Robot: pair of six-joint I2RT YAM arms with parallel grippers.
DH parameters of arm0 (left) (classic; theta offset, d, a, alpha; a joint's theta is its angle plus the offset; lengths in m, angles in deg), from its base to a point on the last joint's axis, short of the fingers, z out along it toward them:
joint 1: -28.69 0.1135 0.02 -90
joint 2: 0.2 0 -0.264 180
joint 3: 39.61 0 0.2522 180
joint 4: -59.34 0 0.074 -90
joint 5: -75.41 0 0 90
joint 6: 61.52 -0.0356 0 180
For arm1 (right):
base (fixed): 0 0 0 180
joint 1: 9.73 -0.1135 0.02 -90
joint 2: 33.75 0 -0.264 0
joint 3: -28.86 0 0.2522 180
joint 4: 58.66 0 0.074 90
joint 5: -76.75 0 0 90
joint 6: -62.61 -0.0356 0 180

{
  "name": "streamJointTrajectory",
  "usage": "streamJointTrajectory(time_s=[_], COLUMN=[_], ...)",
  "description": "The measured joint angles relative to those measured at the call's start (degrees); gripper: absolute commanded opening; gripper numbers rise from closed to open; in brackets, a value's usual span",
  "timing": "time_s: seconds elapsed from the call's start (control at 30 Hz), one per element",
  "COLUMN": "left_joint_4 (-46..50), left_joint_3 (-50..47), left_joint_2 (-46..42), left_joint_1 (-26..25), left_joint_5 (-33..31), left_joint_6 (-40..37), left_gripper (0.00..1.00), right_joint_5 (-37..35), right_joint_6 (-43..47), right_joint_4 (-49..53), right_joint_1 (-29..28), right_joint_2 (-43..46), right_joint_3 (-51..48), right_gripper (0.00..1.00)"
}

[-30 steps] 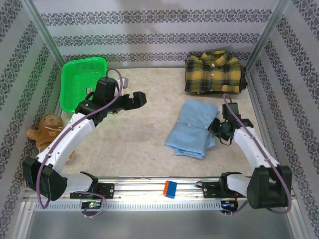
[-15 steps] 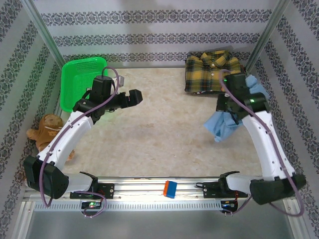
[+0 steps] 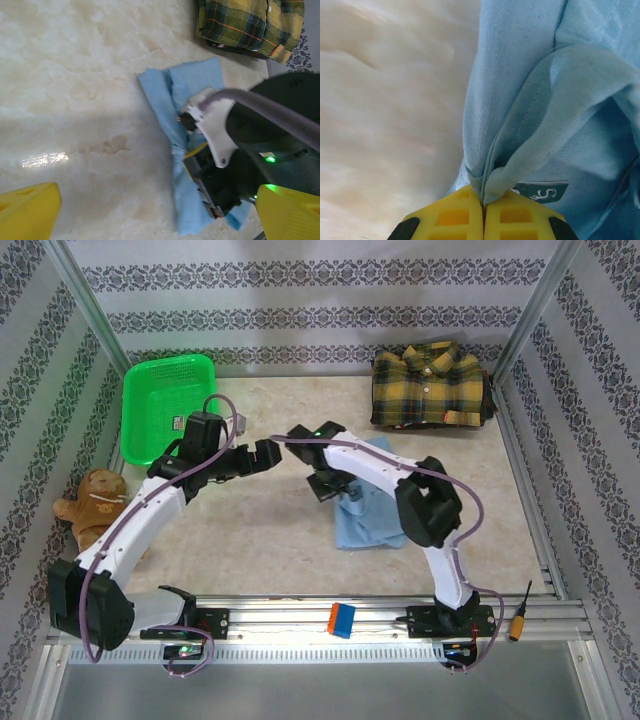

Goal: Fold and stack the long sleeve shirts

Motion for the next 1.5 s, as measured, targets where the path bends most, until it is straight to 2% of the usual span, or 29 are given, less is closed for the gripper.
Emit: streamJointTrajectory(time_s=[0.07,0.13,0.2,0.43,0.6,0.7,0.8,0.87,0.93,1.0,1.1,1.2,1.27,1.4,1.5], left_joint_4=[0.46,0.48,0.46,2.14,2.64,2.16,0.55,-0.46,-2.25,-3.93,-5.31,-8.46,-10.38,-15.47,-13.66], left_joint_3=[-1.09,-2.23,-3.78,-5.57,-8.15,-11.15,-13.6,-13.81,-13.68,-12.87,-11.02,-10.73,-10.21,-8.98,-5.11], left_joint_2=[-2.21,-4.57,-7.02,-10.6,-16.57,-17.46,-13.42,-8.5,-3.52,2.45,10.01,15.45,18.97,26.97,29.66], left_joint_1=[0.37,0.7,1.05,1.44,1.44,1.42,-0.02,-3.23,-7.19,-11.3,-15.82,-17.9,-18.21,-18.21,-17.44], left_joint_5=[-0.02,-0.13,-0.13,-1.84,-7.41,-8.11,-8.37,-8.74,-8.68,-8.2,-8.79,-8.7,-8.44,-8.33,-8.31], left_joint_6=[0.02,0.24,0.7,3.04,6.8,10.03,13.11,14.38,15.5,16.81,18.34,20.5,21.73,23.8,23.58], left_gripper=[1.0,1.0,1.0,1.0,1.0,1.0,0.99,0.94,0.8,0.6,0.45,0.37,0.35,0.3,0.29], right_joint_5=[2.08,4.33,7.04,19.19,26.97,28.59,29.62,29.83,29.57,29.42,30.23,30.8,30.99,31.67,32.24], right_joint_6=[-0.55,-1.49,-2.97,-10.16,-17.05,-19.32,-20.79,-20.65,-19.32,-17.22,-14.47,-13.14,-12.83,-13.97,-16.31], right_joint_4=[-0.28,-1.33,-2.16,-9.77,-16.94,-18.91,-21.77,-21.86,-21.51,-21.29,-22.29,-23.06,-24.26,-28.72,-31.45], right_joint_1=[-0.94,-1.29,-1.36,-0.33,2.03,4.13,9.11,14.36,20.81,26.27,30.12,30.18,28.83,25.64,23.23], right_joint_2=[-2.19,-3.26,-3.87,-3.17,8.44,19.76,33.68,40.59,44.54,44.78,40.52,36.09,33.75,31.34,30.51], right_joint_3=[4.46,6.49,6.86,2.45,-6.64,-9.6,-17.03,-22.45,-28.15,-33.64,-41.0,-44.54,-45.31,-48.37,-51.69], right_gripper=[0.01,0.08,0.29,0.6,0.74,0.76,0.74,0.68,0.51,0.33,0.19,0.13,0.1,0.09,0.09])
